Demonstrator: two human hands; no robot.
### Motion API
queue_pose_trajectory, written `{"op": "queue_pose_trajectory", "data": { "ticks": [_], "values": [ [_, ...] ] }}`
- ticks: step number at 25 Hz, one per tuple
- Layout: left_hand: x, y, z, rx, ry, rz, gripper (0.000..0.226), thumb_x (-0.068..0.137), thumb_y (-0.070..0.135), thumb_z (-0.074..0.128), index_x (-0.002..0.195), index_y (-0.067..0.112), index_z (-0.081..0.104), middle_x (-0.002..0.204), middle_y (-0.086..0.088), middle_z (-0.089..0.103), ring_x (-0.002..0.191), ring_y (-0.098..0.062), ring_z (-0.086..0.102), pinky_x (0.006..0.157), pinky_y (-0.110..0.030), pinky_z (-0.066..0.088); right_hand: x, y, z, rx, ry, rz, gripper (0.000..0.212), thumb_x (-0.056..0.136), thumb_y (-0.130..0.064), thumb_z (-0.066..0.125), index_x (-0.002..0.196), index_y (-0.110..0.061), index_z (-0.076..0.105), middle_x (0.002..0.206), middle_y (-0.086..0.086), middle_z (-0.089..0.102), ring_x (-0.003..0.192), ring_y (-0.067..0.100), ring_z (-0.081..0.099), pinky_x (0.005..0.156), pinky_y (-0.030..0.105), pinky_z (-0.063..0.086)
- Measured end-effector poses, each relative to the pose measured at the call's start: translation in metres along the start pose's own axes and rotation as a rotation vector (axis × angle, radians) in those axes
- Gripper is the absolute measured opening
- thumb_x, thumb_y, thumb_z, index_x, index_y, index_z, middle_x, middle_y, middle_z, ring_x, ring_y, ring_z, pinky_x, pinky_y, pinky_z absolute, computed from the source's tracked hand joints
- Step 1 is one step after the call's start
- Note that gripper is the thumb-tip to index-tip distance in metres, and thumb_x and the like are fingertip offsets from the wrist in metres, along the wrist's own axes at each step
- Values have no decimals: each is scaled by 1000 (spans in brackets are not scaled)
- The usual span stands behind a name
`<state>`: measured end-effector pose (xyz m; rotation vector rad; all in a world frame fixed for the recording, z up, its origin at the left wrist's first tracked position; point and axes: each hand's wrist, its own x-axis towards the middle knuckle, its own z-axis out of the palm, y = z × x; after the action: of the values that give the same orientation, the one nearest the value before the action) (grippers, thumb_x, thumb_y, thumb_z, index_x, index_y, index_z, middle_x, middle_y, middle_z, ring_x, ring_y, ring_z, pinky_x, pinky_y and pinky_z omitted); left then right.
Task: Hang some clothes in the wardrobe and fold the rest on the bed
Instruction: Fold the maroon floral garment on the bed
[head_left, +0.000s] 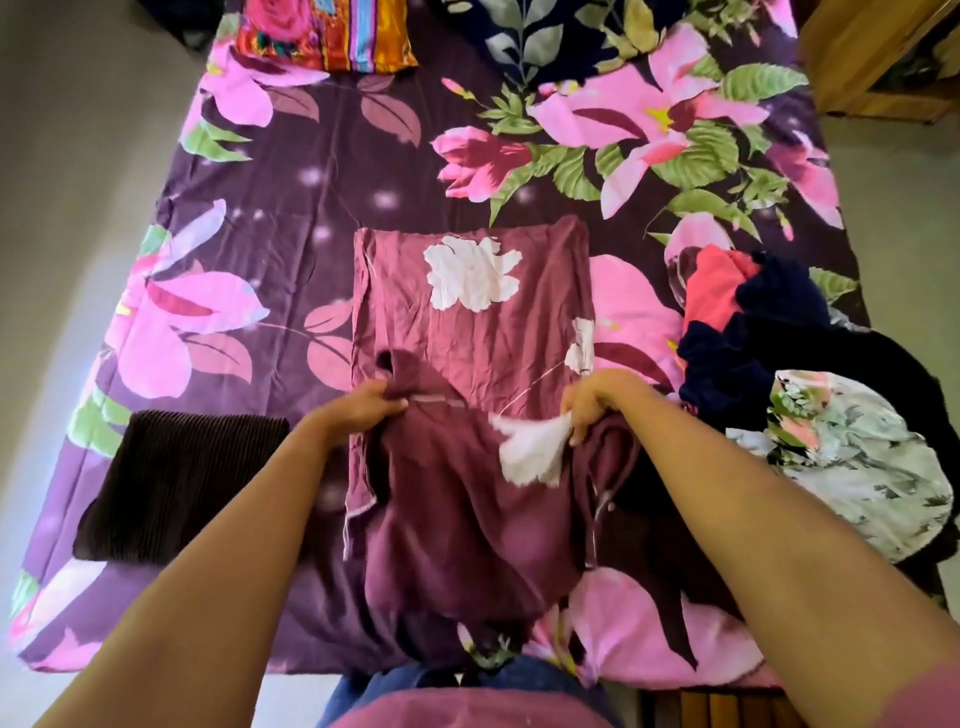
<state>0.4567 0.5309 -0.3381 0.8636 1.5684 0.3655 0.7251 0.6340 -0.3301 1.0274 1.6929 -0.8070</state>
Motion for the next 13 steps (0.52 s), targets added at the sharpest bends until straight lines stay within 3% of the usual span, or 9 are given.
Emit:
{"op": "queue_pose_trajectory", "data": {
  "ticks": [2,4,6,7,9,13],
  "values": [
    [39,33,-27,-10,232,179,25,95,2,49,120,1,54,104,-7,55,99,-17,47,71,-15,44,17,19,-48,59,420,77,36,86,-14,61,119,1,58,123,19,59,108,31,59,91,37,47],
    [73,62,-50,-95,416,292,36,93,9,56,127,0,49,112,-5,54,103,-14,50,90,-21,43,28,32,-90,181,851,199,48,87,-10,56,133,-5,43,134,21,48,126,35,46,104,50,34],
    [100,75,-61,-174,503,316,53,89,14,63,136,4,40,123,-6,53,110,-13,51,103,-28,39,41,33,-114,199,1023,234,68,84,-13,62,143,-11,28,145,20,32,140,34,22,112,58,12],
    [108,72,-59,-139,529,273,55,88,15,65,136,4,40,126,-10,53,109,-14,51,103,-30,40,52,30,-113,229,1047,206,69,83,-14,63,143,-11,28,145,20,29,141,34,19,112,58,9],
    [124,42,-44,-5,524,152,47,87,15,66,129,2,49,122,-18,57,100,-20,54,94,-34,42,79,21,-85,313,1032,153,59,83,-18,63,136,-10,38,137,21,36,134,36,30,111,54,20],
    [129,-41,-7,49,401,-93,36,86,14,66,118,1,58,112,-19,63,104,-34,60,92,-41,46,125,16,9,474,702,133,47,84,-17,63,127,-6,47,127,22,40,121,40,43,101,45,38]
  ]
}}
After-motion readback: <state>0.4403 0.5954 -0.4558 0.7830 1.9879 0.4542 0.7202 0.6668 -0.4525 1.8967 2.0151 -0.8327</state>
